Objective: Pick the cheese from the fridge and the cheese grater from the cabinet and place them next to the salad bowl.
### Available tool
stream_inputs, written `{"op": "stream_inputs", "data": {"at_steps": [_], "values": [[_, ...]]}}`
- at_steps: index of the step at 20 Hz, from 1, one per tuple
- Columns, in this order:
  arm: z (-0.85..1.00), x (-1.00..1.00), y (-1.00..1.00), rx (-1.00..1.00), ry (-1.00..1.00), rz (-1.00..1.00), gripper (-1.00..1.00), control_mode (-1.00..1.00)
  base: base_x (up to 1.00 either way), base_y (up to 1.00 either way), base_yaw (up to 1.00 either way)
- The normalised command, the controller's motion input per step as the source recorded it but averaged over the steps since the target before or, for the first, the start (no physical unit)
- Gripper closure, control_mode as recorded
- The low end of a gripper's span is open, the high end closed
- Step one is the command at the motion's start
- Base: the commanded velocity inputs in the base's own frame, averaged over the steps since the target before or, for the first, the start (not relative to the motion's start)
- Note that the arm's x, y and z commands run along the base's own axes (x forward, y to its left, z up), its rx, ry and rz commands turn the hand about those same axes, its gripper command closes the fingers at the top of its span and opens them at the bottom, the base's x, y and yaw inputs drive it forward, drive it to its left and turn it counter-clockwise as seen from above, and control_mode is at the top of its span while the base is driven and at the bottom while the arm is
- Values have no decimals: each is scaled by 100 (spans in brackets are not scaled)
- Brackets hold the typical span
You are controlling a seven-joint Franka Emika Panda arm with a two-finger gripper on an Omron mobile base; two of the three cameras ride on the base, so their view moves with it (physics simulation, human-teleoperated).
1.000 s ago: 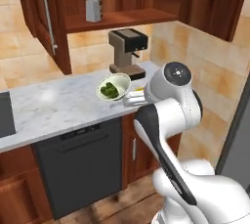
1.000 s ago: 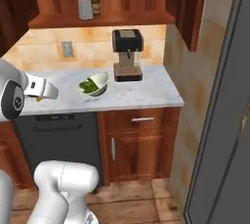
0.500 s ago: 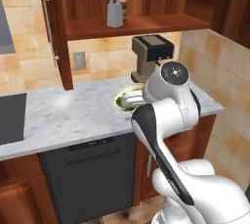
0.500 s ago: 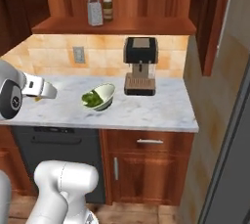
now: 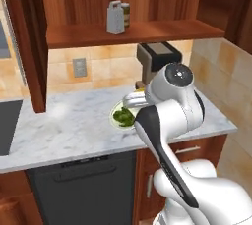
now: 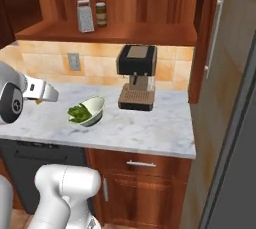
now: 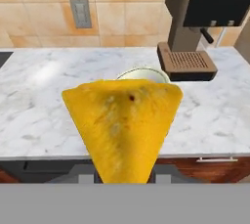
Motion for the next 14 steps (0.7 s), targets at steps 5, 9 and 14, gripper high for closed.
{"op": "stream_inputs", "data": {"at_steps": [5,9,14], "values": [[0,0,0,0,0,0,100,100,66,-17,16],[0,0,0,0,0,0,100,100,65,-15,16],[0,0,0,0,0,0,100,100,66,-12,17]]}}
